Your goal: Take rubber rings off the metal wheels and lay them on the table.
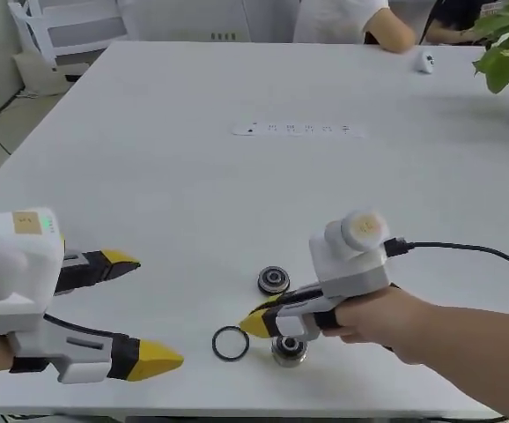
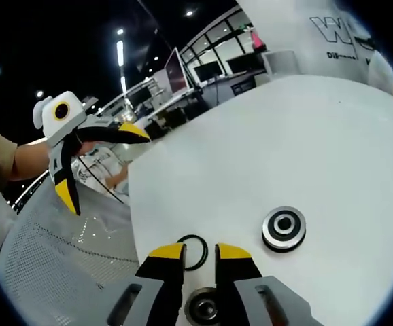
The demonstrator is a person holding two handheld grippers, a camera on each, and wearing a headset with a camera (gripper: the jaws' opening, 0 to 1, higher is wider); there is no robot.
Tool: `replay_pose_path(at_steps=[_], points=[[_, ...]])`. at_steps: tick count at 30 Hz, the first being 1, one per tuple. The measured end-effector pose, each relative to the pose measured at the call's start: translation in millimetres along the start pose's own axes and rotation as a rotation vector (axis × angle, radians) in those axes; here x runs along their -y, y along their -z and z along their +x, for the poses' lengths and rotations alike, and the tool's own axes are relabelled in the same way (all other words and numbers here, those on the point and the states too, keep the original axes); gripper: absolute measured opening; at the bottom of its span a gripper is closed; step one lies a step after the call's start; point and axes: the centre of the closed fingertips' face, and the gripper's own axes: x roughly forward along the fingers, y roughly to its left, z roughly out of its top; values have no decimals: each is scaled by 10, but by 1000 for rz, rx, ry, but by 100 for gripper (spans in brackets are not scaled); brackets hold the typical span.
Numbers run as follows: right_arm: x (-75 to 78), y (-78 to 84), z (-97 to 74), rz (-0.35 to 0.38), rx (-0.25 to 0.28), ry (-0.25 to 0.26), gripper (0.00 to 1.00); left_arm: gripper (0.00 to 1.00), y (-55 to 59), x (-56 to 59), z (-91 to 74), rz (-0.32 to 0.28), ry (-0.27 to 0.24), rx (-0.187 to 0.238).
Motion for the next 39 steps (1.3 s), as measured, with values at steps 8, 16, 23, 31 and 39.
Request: replay_pose_path(at_steps=[8, 16, 23, 31, 39], points=[[20, -209, -188, -43, 82, 18, 29, 81, -115, -46, 66, 13, 2, 12], [105, -329, -366, -83, 127, 56, 36, 79, -284, -152, 153, 41, -1, 28], [204, -403, -522, -114, 151, 89, 39, 76, -380, -246, 285, 43, 2, 31], [369, -380, -655, -144, 146, 137, 39, 71, -483, -359, 463, 33, 10, 38], [535, -228, -669, -155, 123, 182, 39, 65, -474, -435, 642, -2, 20, 25]])
